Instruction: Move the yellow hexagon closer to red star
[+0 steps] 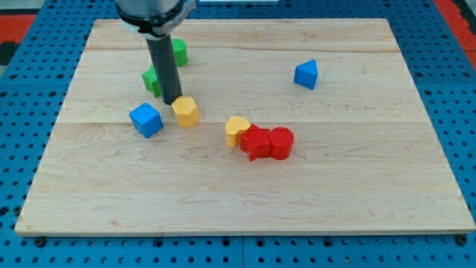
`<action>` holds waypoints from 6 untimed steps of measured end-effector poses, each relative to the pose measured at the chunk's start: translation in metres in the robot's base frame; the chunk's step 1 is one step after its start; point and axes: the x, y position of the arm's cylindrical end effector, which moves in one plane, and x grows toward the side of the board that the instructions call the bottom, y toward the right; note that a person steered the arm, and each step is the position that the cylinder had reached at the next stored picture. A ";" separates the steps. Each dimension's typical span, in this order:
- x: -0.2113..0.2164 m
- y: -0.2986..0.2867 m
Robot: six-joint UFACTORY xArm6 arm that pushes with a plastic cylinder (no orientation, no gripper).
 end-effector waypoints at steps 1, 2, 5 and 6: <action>0.036 0.029; 0.049 0.082; 0.099 0.047; 0.085 0.099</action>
